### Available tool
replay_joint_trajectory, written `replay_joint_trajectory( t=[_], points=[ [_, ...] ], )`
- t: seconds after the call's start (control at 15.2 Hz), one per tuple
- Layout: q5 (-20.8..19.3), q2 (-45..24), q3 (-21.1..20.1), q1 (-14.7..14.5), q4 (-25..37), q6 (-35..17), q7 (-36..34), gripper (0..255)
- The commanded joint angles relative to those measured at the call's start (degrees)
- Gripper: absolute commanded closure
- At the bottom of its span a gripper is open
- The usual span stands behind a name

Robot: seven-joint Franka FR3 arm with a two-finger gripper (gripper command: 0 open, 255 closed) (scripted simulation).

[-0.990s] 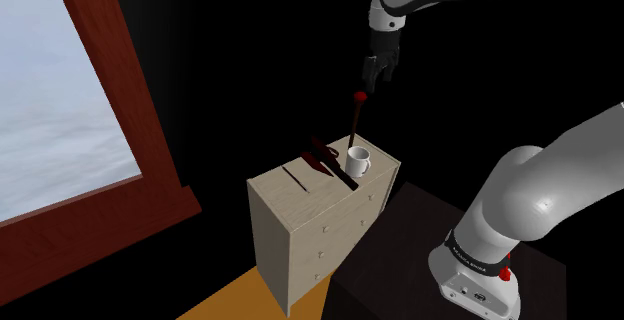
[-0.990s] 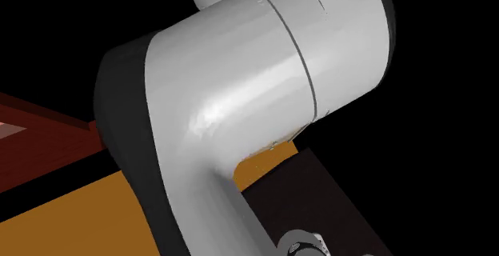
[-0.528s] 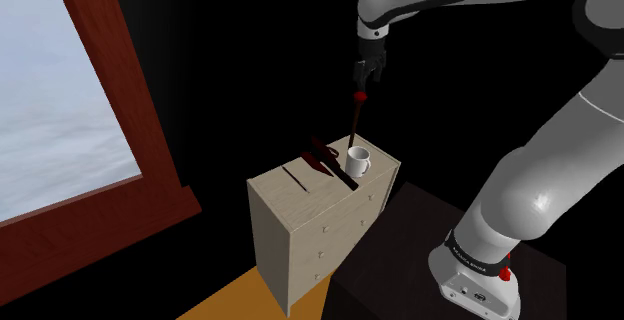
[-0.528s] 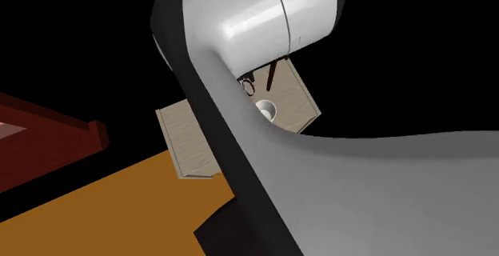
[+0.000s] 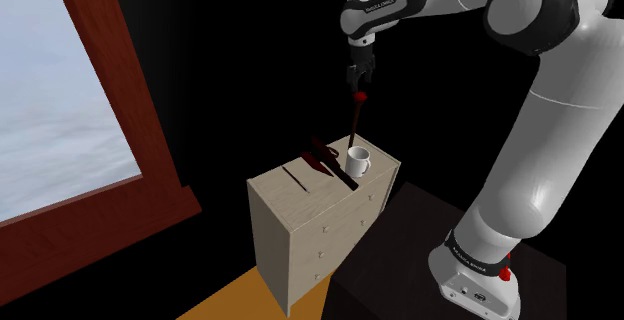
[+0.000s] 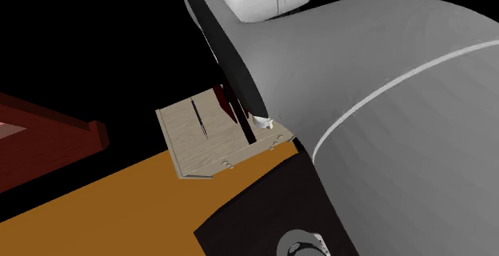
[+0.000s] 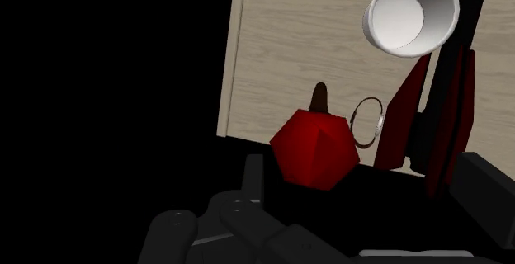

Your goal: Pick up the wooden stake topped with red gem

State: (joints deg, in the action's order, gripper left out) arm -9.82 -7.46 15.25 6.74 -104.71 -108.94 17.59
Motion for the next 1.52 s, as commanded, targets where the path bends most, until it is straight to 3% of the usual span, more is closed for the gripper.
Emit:
replay_joint_trajectory(
  t=[0.0,0.66,0.73,1.45],
  points=[
    [0.45,-3.79,0.52,0.92,3.05,-0.7,1.68,0],
    [0.71,-6.42,0.5,1.32,0.26,-6.02,1.32,0],
    [0.71,-6.42,0.5,1.31,0.25,-6.02,1.3,255],
    [0.67,-5.9,0.52,1.27,1.15,-4.64,1.49,255]
  ],
)
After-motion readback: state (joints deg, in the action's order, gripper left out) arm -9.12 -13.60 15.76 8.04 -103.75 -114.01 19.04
